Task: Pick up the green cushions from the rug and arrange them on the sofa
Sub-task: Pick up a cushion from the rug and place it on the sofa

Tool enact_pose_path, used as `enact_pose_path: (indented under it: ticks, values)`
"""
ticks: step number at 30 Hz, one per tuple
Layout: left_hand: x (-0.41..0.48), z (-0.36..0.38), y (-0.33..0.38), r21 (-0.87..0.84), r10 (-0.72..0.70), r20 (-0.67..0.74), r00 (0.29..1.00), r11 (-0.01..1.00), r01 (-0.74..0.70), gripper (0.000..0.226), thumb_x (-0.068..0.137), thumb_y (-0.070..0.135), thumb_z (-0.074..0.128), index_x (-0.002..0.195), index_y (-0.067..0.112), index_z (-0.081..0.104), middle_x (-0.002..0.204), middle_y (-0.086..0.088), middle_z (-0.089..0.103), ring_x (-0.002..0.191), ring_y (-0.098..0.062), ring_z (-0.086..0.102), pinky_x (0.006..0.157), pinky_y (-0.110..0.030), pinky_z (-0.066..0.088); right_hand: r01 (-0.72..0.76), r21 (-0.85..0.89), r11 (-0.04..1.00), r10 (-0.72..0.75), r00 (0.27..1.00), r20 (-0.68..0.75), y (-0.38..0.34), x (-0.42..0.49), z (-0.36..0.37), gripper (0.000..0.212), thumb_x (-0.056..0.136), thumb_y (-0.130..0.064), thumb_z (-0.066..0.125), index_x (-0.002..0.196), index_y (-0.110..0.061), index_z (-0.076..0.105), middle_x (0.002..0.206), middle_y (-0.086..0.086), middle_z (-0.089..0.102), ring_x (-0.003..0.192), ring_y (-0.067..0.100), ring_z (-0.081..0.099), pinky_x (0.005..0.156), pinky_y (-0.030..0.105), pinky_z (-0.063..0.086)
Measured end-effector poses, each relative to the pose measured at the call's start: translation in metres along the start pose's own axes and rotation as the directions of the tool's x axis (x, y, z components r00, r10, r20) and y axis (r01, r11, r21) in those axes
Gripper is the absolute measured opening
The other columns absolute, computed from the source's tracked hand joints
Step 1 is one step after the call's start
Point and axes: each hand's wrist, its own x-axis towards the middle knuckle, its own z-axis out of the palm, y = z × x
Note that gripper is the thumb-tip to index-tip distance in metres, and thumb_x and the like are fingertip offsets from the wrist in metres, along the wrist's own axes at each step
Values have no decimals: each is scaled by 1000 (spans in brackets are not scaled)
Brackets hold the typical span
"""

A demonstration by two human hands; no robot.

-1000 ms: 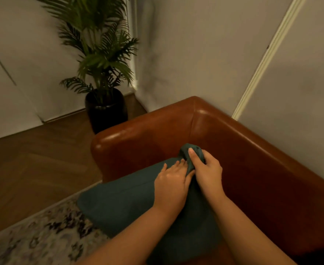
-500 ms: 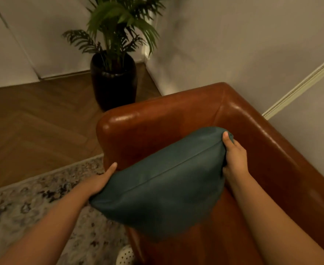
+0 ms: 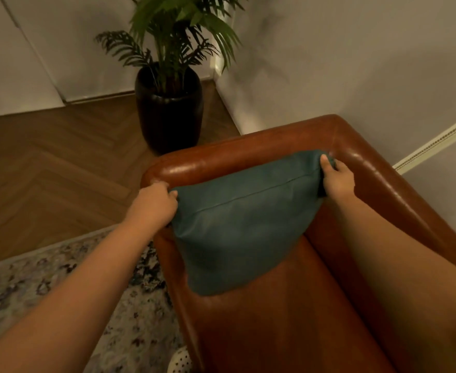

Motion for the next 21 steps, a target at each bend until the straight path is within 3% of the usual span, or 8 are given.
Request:
enact_pose_path:
  ticks: [3, 5, 8, 10, 12, 14, 16, 21]
  values:
    - [-14, 24, 3, 95, 58, -95, 994, 994, -49, 68, 93, 59, 34, 143, 14, 31, 143, -19, 41, 125, -41, 45, 101, -49, 40, 76, -140, 987, -81, 996, -28, 9, 4, 17, 48, 98, -40, 44, 135, -9, 45, 132, 17, 54, 121, 35, 50, 92, 33, 39]
    - [-27, 47, 4, 217, 154, -172, 973, 969, -115, 91, 82, 75, 29, 149, 15, 20, 156, -17, 19, 140, -40, 23, 112, -58, 18, 98, -152, 983, -109, 992, -61, 18, 5, 24, 47, 99, -39, 42, 135, -9, 41, 130, 18, 55, 118, 36, 52, 86, 32, 39]
    - [-41, 71, 9, 486, 404, -214, 889, 834, -262, 100, 72, 85, 28, 146, 18, 32, 156, -18, 19, 144, -42, 11, 104, -66, -2, 231, -258, 938, -280, 945, -170, 24, 7, 27, 43, 100, -26, 42, 139, -9, 41, 138, 16, 48, 126, 33, 46, 103, 42, 38]
    - [-41, 86, 12, 566, 556, -157, 816, 728, -388, 99, 71, 86, 32, 141, 18, 41, 153, -16, 30, 142, -39, 19, 103, -69, -3, 477, -453, 753, -600, 781, -176, 21, 1, 30, 41, 94, -14, 44, 134, -10, 50, 142, 17, 45, 131, 32, 41, 112, 51, 26]
    - [-33, 97, 13, 610, 614, -62, 787, 647, -457, 105, 67, 90, 30, 144, 17, 36, 152, -13, 33, 143, -35, 22, 106, -68, -2, 746, -504, 436, -841, 537, 67, 26, -3, 32, 39, 91, -18, 46, 127, -12, 58, 140, 16, 49, 132, 29, 41, 113, 53, 16]
    - [-20, 102, 10, 643, 597, 4, 802, 613, -459, 113, 63, 93, 28, 147, 17, 30, 152, -12, 34, 141, -34, 27, 108, -67, 6, 866, -457, 205, -862, 381, 336, 38, -4, 32, 40, 92, -26, 43, 125, -13, 61, 135, 13, 56, 129, 29, 46, 113, 53, 16]
    - [-6, 101, 8, 642, 562, 13, 827, 630, -438, 115, 62, 93, 28, 147, 17, 29, 150, -11, 38, 139, -33, 34, 109, -64, 16, 856, -490, 167, -799, 408, 441, 46, 1, 31, 43, 93, -33, 40, 123, -11, 62, 127, 12, 61, 123, 31, 53, 113, 51, 20]
    - [15, 102, 18, 617, 521, -43, 852, 685, -388, 113, 61, 92, 33, 146, 17, 33, 146, -11, 43, 135, -32, 40, 107, -59, 28, 794, -585, 166, -700, 513, 497, 40, 17, 45, 50, 92, -40, 39, 122, -8, 63, 122, 15, 64, 118, 32, 57, 111, 49, 26]
